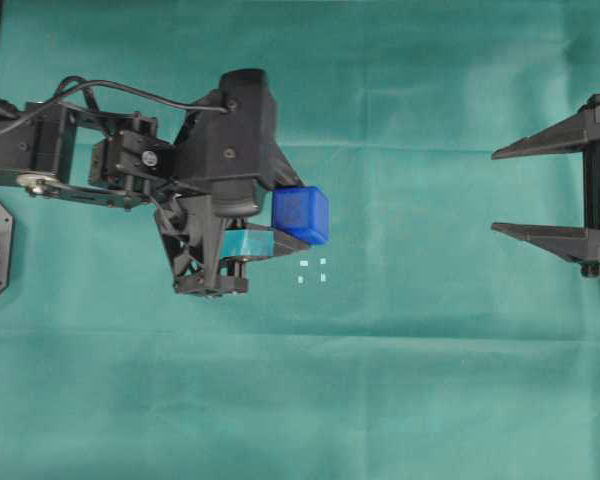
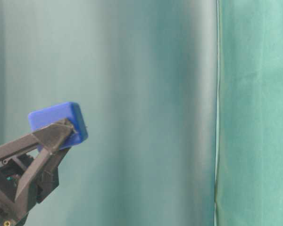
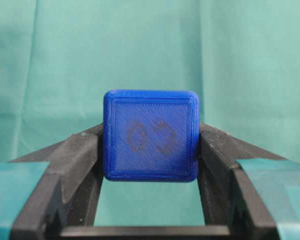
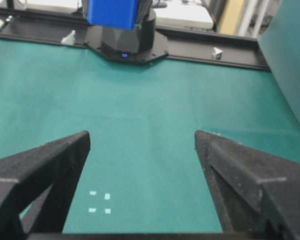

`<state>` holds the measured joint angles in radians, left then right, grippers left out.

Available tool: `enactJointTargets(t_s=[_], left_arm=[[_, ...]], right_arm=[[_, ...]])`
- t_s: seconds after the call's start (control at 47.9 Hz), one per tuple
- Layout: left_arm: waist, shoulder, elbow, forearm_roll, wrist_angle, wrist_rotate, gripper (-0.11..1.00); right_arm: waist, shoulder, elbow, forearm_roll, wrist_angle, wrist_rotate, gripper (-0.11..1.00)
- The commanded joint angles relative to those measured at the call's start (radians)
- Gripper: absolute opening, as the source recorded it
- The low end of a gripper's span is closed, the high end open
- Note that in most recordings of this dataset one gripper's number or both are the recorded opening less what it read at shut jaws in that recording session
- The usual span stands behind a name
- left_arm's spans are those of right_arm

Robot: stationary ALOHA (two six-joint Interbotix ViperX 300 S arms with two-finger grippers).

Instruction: Handover the blue block to the right arm after grasping it with the left arm, then place it in the designated position.

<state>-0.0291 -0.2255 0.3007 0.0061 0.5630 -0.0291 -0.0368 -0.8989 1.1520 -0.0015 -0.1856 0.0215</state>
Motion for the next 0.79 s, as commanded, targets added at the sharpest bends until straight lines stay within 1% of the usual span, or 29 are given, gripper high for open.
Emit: enactJointTargets(t_s=[0.0,0.522,0.773], left_arm=[[-0.002,-0.046,0.008,0.003,-0.046,0.000,0.47],[-0.002,-0.196,0.245,0.003,-0.416,0.006,0.46],[-0.002,-0.218,0.327,0.003,-0.583,0.006,0.47]], right_arm=[[-0.002,0.006,-0.025,-0.002,-0.005,0.000,0.94],[-0.003,0.006,-0.026,-0.003,-0.009,-0.002,0.94],[-0.003,0.006,-0.026,-0.003,-0.009,-0.002,0.94]])
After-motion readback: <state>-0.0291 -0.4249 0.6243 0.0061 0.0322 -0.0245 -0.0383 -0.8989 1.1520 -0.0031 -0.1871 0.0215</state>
